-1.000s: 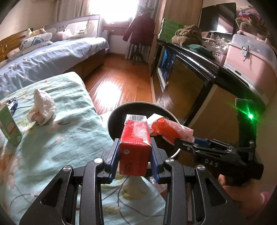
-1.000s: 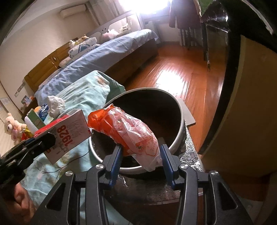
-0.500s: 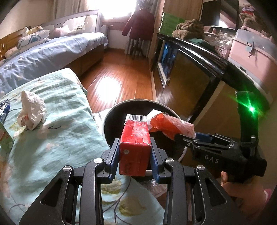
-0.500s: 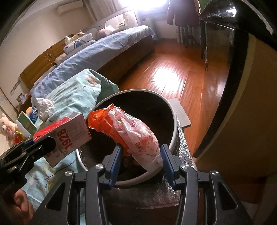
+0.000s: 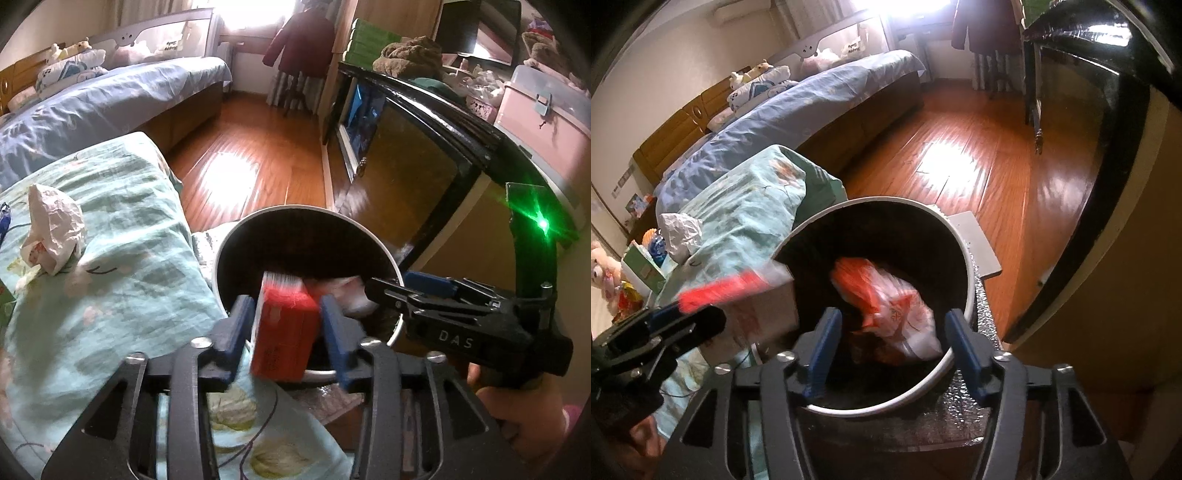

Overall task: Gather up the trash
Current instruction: 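Open both tools to drop the box and bag into the bin, then grasp the green juice carton with the left tool while the right tool grasps the crumpled tissue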

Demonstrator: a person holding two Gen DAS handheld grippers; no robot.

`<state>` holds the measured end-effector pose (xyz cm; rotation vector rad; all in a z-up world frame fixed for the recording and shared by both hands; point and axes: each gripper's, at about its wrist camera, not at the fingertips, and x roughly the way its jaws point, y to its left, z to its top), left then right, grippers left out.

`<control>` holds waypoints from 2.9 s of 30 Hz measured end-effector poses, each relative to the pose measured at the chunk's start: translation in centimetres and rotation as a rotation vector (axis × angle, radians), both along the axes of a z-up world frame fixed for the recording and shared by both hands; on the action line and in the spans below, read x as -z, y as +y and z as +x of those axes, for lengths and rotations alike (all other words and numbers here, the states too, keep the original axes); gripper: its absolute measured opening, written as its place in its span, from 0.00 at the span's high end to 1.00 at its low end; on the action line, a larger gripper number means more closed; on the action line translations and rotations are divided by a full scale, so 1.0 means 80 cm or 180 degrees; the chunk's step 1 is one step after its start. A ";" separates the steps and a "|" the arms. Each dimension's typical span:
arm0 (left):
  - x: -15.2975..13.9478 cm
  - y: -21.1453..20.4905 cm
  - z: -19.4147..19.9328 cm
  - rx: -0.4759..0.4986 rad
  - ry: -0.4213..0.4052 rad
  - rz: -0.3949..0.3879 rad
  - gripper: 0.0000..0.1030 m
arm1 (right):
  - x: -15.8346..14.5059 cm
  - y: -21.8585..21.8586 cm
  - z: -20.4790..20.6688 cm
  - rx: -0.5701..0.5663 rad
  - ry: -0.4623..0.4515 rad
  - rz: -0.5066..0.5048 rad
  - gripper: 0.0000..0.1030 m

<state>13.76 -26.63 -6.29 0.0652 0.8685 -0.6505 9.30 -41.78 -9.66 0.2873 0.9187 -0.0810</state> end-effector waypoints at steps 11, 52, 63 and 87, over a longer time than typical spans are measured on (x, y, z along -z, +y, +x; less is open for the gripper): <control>0.000 0.052 -0.012 -0.0253 0.0008 -0.0074 0.39 | -0.014 0.015 -0.021 0.0072 -0.0186 0.0199 0.21; 0.016 0.286 -0.006 -0.1478 0.0044 -0.0076 0.33 | -0.015 0.198 0.035 -0.0766 -0.0220 0.0503 0.16; 0.018 0.295 0.025 -0.1476 0.0075 -0.0085 0.32 | -0.013 0.221 0.077 -0.0897 -0.0250 0.0538 0.17; 0.024 0.288 0.109 -0.1359 0.0104 -0.0148 0.47 | -0.001 0.254 0.172 -0.1075 -0.0183 0.0587 0.76</control>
